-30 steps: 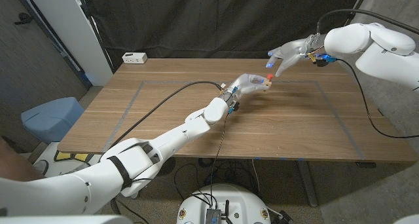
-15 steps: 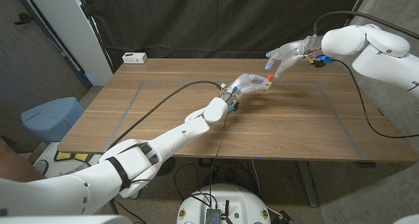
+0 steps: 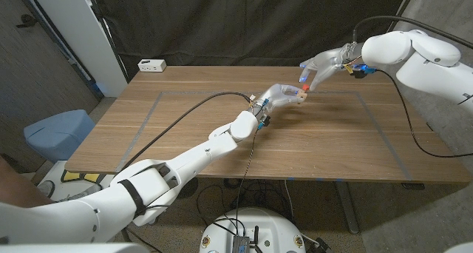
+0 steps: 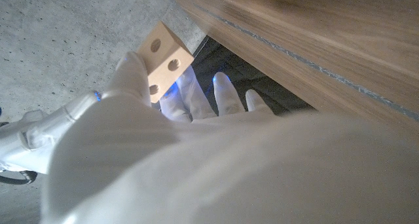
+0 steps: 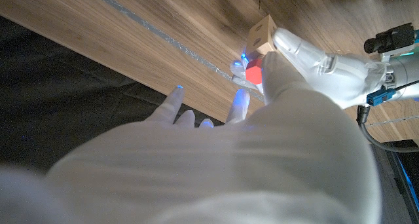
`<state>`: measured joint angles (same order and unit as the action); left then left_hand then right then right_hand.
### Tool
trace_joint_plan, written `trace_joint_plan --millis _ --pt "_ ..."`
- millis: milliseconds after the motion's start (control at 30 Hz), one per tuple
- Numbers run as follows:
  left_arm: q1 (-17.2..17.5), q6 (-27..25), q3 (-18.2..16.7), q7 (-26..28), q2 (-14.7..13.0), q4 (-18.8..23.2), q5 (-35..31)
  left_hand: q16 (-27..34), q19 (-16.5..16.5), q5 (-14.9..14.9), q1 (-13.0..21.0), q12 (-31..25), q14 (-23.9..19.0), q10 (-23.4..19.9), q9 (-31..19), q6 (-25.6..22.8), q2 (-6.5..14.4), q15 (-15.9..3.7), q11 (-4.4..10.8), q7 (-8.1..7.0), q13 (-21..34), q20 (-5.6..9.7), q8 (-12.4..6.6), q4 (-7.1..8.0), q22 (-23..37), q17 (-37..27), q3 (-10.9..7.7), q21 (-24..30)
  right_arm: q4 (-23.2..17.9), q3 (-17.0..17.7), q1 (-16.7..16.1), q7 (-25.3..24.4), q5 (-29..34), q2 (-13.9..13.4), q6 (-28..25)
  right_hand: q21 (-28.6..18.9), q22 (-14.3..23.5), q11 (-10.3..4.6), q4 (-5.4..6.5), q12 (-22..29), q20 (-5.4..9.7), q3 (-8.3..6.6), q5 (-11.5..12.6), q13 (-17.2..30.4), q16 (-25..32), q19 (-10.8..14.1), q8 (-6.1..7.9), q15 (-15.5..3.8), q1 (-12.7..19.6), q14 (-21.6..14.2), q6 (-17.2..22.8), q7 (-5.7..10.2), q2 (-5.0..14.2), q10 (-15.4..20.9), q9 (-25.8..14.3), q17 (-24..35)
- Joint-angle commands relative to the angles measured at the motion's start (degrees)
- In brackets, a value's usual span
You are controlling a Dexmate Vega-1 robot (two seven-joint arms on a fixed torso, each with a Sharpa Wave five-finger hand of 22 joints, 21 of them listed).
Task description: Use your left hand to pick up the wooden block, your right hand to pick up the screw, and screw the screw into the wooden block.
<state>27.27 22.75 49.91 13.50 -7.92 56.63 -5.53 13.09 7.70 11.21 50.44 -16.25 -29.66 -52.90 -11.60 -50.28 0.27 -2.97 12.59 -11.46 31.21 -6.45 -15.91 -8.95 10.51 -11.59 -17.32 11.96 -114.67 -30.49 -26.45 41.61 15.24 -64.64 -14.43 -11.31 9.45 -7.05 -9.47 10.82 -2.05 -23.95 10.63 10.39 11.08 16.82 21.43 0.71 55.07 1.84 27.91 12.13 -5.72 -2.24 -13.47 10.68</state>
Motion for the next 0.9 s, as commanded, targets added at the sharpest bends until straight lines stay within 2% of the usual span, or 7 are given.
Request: trace_joint_plan --millis 33,133,733,900 --pt "0.06 -0.07 0.27 0.21 0.24 0.09 -0.31 -0.37 0.29 0.22 3.00 -0.24 -0.50 -0.30 -0.29 -3.96 3.19 -5.77 -0.05 1.05 0.14 -0.13 -0.49 0.27 0.18 -0.18 -0.05 0.11 -0.33 0.62 -1.10 -0.40 -0.59 -0.49 -0.43 -0.38 0.17 0.16 0.50 0.25 0.13 0.01 -0.03 0.20 0.63 0.92 0.84 0.09 -0.67 -0.54 0.80 -0.35 -0.30 0.26 -0.28 0.14" --pt "0.08 -0.14 0.28 0.27 0.27 0.14 -0.36 -0.37 0.27 0.22 2.95 -0.23 -0.47 -0.32 -0.29 -3.90 3.27 -5.76 -0.05 1.03 0.15 -0.11 -0.46 0.33 0.18 -0.21 -0.05 0.10 -0.44 0.87 -1.46 -0.69 -0.90 -0.71 -0.42 -0.40 0.17 0.58 0.54 0.30 0.42 0.07 -0.03 0.20 0.66 1.26 1.00 0.04 -0.73 -0.71 0.98 -0.46 -0.28 0.51 -0.39 0.14" --pt "0.25 -0.30 0.38 0.53 0.23 0.59 -0.66 -0.37 0.26 0.24 3.06 -0.19 -0.53 -0.42 -0.30 -4.07 3.27 -5.74 -0.04 1.01 0.22 -0.08 -0.50 0.27 0.18 -0.21 -0.07 0.09 -1.22 2.36 -3.90 -3.93 -2.09 -1.67 -0.69 -0.44 0.13 0.63 0.61 0.48 2.02 0.27 -0.01 0.21 1.06 3.04 2.60 -0.80 -0.60 -2.33 3.24 -1.15 0.10 2.00 -1.06 0.18" --pt "0.22 -0.23 0.40 0.45 0.28 0.52 -0.62 -0.38 0.28 0.23 3.00 -0.15 -0.53 -0.39 -0.30 -4.06 3.24 -5.74 -0.05 1.01 0.23 -0.14 -0.49 0.30 0.19 -0.22 -0.04 0.10 -1.28 2.72 -4.49 -4.72 -2.69 -1.81 -0.77 -0.50 0.11 1.15 0.70 0.63 2.50 0.48 -0.03 0.21 1.16 3.92 3.20 -1.11 -0.75 -2.88 3.99 -1.71 0.15 2.85 -1.32 0.20"
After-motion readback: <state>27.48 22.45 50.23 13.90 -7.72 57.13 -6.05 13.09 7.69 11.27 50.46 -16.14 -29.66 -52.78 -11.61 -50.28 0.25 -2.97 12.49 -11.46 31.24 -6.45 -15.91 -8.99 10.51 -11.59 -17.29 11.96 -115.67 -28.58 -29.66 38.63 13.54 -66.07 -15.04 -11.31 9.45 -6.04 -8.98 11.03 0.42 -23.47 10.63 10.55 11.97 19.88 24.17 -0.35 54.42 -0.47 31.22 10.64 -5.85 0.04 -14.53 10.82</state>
